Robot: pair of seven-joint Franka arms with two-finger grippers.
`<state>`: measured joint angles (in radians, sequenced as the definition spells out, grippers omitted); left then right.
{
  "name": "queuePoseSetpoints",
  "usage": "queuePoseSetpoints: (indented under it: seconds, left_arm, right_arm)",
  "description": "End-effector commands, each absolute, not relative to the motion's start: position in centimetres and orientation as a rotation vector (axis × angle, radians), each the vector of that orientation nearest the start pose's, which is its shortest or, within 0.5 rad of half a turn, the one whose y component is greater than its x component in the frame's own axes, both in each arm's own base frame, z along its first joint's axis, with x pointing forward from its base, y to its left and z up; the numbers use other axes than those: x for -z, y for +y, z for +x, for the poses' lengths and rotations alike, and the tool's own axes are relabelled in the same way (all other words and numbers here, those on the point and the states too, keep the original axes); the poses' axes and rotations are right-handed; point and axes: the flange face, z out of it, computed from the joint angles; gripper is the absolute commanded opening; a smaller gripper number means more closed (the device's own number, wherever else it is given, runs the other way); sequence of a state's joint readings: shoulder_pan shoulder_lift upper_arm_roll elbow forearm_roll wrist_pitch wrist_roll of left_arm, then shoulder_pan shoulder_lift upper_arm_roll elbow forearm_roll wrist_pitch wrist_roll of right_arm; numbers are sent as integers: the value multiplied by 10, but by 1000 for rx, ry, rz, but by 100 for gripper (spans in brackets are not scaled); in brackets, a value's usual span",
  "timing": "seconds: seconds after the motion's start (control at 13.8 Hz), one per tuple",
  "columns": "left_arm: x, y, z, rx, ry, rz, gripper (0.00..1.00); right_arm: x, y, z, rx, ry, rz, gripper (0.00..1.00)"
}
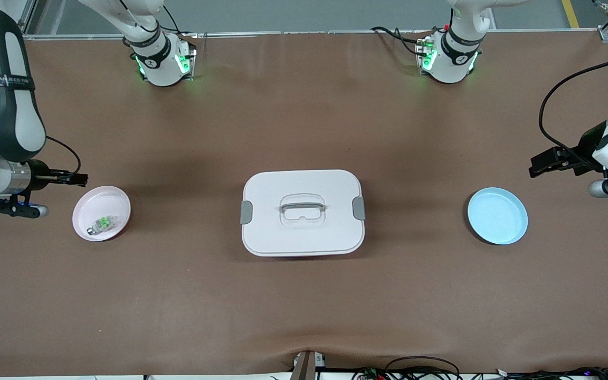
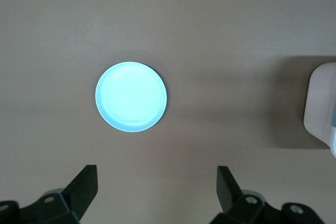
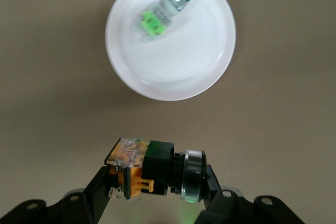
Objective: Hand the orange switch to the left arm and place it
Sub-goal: 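Close the right gripper on the orange switch and lift it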
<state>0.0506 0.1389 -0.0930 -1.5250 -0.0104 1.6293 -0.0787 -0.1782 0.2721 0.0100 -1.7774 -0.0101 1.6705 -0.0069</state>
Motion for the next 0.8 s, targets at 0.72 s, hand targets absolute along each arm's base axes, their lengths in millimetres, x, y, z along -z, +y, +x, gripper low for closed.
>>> queuePoseSetpoints:
  seconds: [0.72]
  left_arm:
    - [-578, -31, 601, -26, -39, -3145, 100]
  right_arm:
    - [-460, 19, 600, -610, 341, -2733, 22]
